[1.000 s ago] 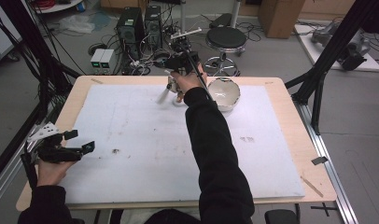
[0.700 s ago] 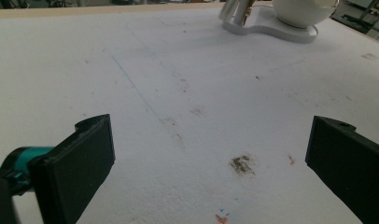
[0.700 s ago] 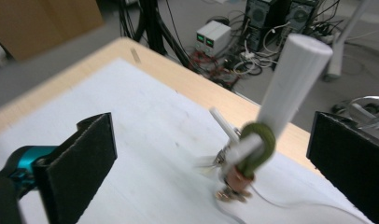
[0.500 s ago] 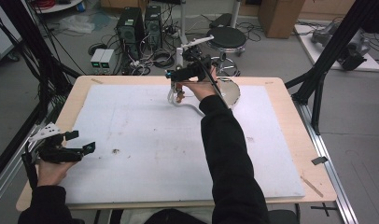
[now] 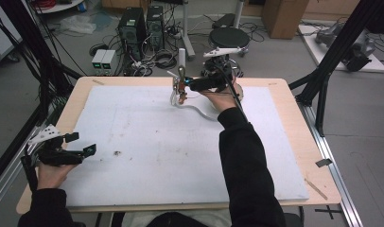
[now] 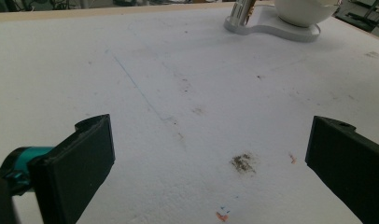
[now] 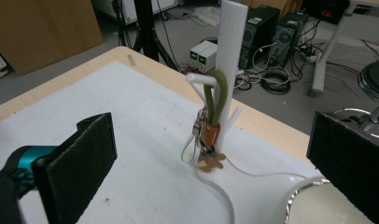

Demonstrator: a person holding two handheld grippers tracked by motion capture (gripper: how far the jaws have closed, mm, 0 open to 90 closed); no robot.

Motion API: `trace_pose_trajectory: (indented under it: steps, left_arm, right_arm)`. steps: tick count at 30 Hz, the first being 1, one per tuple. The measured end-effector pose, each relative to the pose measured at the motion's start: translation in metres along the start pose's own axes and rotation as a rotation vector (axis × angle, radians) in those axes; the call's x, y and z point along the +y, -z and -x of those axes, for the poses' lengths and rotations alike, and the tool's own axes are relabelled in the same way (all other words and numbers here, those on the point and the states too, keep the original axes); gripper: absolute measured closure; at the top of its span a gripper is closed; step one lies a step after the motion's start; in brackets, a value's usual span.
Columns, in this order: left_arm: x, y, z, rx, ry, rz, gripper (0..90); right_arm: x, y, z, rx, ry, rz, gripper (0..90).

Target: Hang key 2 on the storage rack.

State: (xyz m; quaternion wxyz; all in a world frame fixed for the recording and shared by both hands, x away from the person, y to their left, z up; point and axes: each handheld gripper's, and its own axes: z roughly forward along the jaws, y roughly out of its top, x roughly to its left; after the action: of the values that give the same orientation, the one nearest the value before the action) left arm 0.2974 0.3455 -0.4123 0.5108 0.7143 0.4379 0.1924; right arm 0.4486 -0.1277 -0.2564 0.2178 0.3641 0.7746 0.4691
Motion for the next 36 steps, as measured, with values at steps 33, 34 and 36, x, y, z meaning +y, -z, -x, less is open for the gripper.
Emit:
trace_pose_trajectory:
  steps: [33,34,36]
  left_arm:
    - [-0.001,0.001,0.0,-0.003,0.004,-0.004,1.8]
    - [-0.001,0.001,0.0,-0.003,0.004,-0.005,1.8]
    - [-0.001,0.001,0.0,-0.003,0.003,-0.005,1.8]
  right_arm:
    - [-0.094,0.043,0.024,0.01,-0.064,0.034,0.6]
    - [-0.097,0.044,0.024,0.007,-0.065,0.034,0.6]
    - [-0.102,0.045,0.025,0.004,-0.063,0.028,0.6]
